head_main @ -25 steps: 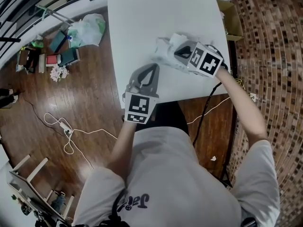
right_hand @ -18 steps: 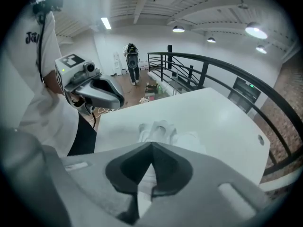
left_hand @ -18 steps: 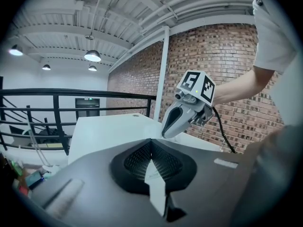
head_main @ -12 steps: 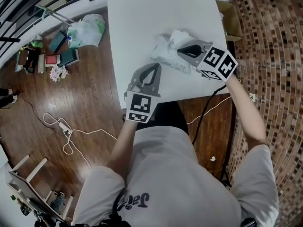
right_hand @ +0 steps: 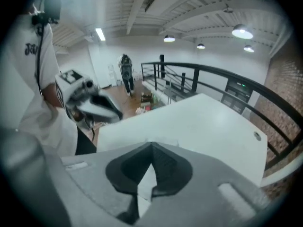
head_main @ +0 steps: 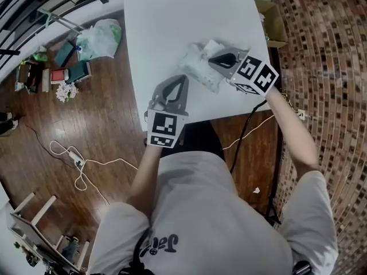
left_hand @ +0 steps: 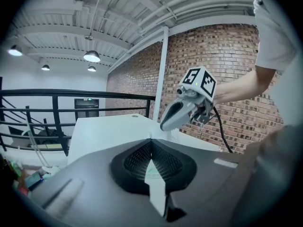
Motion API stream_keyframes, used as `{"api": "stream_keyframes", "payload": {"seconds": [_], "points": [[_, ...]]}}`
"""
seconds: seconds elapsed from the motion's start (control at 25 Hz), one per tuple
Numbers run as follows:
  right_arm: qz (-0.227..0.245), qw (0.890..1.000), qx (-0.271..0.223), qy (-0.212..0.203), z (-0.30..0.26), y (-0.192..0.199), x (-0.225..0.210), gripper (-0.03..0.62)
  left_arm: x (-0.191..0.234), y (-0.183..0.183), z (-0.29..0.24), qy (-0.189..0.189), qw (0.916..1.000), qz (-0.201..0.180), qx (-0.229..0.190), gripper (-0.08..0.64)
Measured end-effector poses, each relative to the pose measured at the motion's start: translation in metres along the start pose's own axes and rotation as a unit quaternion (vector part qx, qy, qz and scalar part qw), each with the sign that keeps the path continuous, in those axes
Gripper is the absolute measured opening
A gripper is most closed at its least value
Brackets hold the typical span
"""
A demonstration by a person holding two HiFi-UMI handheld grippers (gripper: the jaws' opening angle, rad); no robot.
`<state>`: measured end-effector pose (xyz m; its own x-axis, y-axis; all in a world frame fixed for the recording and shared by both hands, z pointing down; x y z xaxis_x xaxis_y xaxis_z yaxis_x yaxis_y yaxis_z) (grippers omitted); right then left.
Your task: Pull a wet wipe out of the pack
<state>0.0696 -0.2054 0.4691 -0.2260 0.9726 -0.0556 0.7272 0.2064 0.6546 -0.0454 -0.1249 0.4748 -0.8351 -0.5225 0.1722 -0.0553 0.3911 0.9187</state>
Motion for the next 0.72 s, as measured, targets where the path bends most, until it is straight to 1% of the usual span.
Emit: {"api": "stream_keyframes", "payload": {"seconds": [0.08,0.12,0.24,0.36,0.48,0.6,0.72], "points": [[-0.009,1.000,-0.024,0.018,0.018,-0.010,-0.002,-0.011,-0.002,0.000,0.002,0.003,1.0000,0.000,-0.001,0.014],[-0.014,0.999,-0.026,0.029,0.023,-0.011,-0.007,-0.011,-0.001,0.000,0.002,0.002,1.0000,0.002,-0.002,0.014],[-0.031,0.998,-0.040,0.033,0.033,-0.010,-0.004,-0.011,-0.002,0.003,0.005,0.000,1.0000,0.004,0.000,0.014],[-0.019,0.997,-0.053,0.055,0.047,-0.020,0.005,-0.011,-0.004,0.000,0.002,0.004,1.0000,0.000,-0.002,0.014],[-0.017,0.994,-0.069,0.079,0.057,-0.031,0.006,-0.011,-0.003,-0.003,0.004,0.008,1.0000,-0.002,-0.003,0.014],[-0.022,0.991,-0.096,0.091,0.072,-0.044,0.006,-0.011,-0.005,-0.006,0.005,0.012,0.9999,-0.006,-0.006,0.014],[-0.017,0.987,-0.120,0.103,0.088,-0.060,0.007,-0.011,-0.007,-0.009,0.006,0.015,0.9998,-0.011,-0.009,0.014]]}}
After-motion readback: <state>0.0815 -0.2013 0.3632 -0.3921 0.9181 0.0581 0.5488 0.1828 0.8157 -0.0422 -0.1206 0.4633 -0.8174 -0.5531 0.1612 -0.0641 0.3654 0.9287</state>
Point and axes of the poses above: the fingertips, and each gripper's own axes: z backward along the fingers, x to its left, y out of its underside, the point moved 5 cm from there along z, backward along the fingers, and after that the axes turned 3 degrees about z, right-handed, at the moved point
